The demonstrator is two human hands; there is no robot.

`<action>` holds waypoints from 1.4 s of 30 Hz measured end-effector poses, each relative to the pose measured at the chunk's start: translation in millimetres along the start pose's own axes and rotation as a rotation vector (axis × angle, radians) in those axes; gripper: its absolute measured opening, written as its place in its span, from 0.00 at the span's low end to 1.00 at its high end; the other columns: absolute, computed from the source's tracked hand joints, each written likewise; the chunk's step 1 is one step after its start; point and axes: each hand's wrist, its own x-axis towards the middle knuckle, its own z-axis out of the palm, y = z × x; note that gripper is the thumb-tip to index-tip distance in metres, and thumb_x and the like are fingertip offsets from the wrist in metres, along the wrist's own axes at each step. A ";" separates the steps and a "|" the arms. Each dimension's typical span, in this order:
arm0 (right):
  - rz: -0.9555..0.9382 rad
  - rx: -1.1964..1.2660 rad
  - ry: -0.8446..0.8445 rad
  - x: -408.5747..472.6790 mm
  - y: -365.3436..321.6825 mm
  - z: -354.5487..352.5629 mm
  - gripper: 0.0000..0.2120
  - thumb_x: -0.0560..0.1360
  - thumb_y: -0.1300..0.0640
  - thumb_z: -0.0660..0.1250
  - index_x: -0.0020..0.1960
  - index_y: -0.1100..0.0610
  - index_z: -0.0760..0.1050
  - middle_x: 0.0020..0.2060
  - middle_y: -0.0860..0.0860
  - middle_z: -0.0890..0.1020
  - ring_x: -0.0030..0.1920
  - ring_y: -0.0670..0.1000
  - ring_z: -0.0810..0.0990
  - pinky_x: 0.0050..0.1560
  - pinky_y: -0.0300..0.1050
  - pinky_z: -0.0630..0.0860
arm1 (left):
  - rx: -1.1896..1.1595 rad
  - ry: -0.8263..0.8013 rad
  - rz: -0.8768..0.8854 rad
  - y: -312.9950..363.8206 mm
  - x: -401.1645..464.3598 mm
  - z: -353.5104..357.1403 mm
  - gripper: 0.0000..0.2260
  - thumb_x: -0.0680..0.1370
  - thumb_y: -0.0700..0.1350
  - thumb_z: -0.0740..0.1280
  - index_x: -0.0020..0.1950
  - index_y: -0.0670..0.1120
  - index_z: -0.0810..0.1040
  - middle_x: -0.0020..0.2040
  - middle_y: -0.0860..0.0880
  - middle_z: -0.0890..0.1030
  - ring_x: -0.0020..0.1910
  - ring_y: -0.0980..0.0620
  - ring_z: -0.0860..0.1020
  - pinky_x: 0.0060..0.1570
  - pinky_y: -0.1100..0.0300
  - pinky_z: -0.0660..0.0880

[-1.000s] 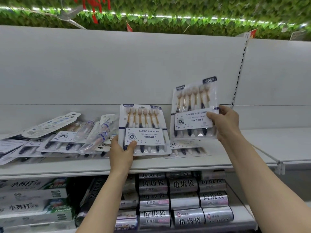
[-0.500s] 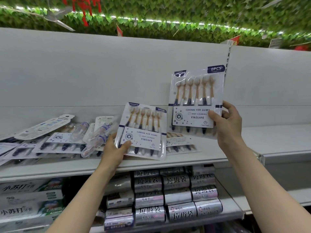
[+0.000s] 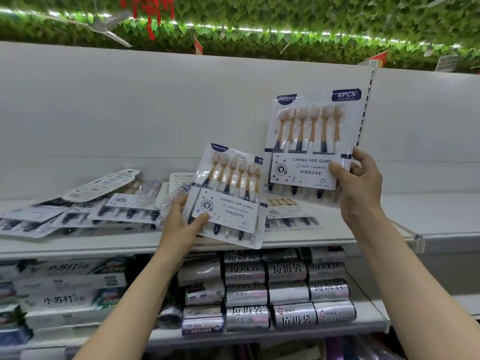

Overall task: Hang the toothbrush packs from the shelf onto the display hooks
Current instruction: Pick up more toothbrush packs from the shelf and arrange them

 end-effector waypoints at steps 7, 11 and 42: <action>0.035 0.045 -0.049 -14.1 -5.3 7.7 0.23 0.76 0.68 0.71 0.68 0.55 0.72 0.55 0.58 0.84 0.52 0.55 0.85 0.52 0.56 0.83 | 0.020 0.150 -0.030 16.8 -40.6 -35.0 0.26 0.77 0.39 0.72 0.72 0.50 0.68 0.59 0.53 0.80 0.56 0.57 0.79 0.60 0.57 0.75; 0.051 0.071 -0.115 -30.3 -10.0 16.6 0.21 0.76 0.68 0.70 0.64 0.52 0.72 0.52 0.56 0.84 0.49 0.52 0.85 0.51 0.52 0.83 | 0.002 0.263 -0.069 24.8 -76.2 -62.5 0.26 0.76 0.40 0.72 0.71 0.50 0.68 0.60 0.52 0.80 0.58 0.53 0.79 0.61 0.53 0.74; 0.314 0.116 -0.713 -501.7 14.8 460.9 0.23 0.80 0.60 0.68 0.73 0.57 0.68 0.64 0.53 0.75 0.62 0.51 0.75 0.59 0.43 0.71 | -0.258 0.943 -0.086 44.4 -319.4 -573.4 0.06 0.79 0.45 0.68 0.55 0.52 0.76 0.56 0.49 0.82 0.57 0.47 0.79 0.59 0.50 0.74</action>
